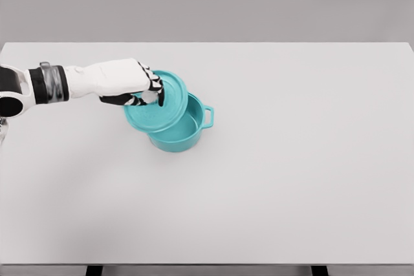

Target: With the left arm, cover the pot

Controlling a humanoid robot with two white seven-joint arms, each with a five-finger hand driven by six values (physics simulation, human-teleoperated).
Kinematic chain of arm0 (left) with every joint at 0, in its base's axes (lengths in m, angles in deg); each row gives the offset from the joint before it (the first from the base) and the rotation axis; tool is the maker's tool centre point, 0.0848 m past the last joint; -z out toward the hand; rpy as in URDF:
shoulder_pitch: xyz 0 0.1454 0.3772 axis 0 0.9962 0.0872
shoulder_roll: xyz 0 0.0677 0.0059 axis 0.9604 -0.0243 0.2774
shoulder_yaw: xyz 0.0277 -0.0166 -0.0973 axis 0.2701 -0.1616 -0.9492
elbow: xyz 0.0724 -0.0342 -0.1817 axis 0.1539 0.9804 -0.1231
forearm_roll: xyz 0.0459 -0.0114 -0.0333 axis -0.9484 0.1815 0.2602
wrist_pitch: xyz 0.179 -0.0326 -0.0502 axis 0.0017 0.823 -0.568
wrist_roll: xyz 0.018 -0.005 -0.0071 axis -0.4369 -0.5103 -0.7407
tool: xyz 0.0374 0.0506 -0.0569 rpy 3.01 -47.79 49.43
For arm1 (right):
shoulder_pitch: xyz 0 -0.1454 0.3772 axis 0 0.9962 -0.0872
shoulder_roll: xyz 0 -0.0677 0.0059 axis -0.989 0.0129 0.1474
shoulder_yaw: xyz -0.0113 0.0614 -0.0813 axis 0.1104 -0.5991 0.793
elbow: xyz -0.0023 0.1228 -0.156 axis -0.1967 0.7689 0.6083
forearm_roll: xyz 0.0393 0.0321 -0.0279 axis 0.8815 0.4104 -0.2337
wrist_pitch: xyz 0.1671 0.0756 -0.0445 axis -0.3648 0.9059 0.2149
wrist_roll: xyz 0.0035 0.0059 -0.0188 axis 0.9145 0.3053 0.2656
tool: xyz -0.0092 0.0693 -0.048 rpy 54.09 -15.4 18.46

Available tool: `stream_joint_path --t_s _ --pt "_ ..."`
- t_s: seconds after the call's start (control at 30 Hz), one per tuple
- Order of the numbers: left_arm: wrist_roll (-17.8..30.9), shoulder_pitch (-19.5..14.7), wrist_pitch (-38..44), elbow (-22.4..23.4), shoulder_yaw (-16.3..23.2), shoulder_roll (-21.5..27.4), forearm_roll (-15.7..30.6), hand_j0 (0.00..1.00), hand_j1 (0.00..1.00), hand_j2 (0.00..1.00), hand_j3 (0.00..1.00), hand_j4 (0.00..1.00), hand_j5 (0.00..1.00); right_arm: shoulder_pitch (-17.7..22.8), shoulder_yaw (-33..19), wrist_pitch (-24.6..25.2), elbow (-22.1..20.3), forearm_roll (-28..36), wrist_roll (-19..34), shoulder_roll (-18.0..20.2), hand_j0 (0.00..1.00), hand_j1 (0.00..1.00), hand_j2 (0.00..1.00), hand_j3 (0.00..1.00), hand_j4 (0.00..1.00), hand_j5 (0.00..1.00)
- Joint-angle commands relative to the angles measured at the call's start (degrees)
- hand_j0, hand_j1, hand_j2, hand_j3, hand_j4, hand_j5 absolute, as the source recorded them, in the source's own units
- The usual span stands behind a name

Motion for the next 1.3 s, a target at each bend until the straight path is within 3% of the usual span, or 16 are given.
stream_joint_path --t_s 0.0,0.3,1.27 --pt "-0.03 0.00 0.17 0.27 0.10 -1.39 -0.22 0.49 0.49 0.49 0.49 0.49 0.49 0.00 0.01 0.00 0.02 -0.02 0.01 -0.01 1.00 1.00 1.00 1.00 1.00 1.00" --pt "-0.03 0.09 0.17 1.32 0.36 -4.20 -2.24 0.49 0.49 0.49 0.49 0.49 0.49 0.00 0.01 0.00 0.02 -0.02 0.01 -0.01 1.00 1.00 1.00 1.00 1.00 1.00" --pt "-0.03 0.62 0.17 2.99 1.07 -5.52 -3.03 0.52 0.52 0.52 0.52 0.52 0.52 0.00 0.01 0.00 0.02 -0.02 0.01 -0.01 1.00 1.00 1.00 1.00 1.00 1.00"
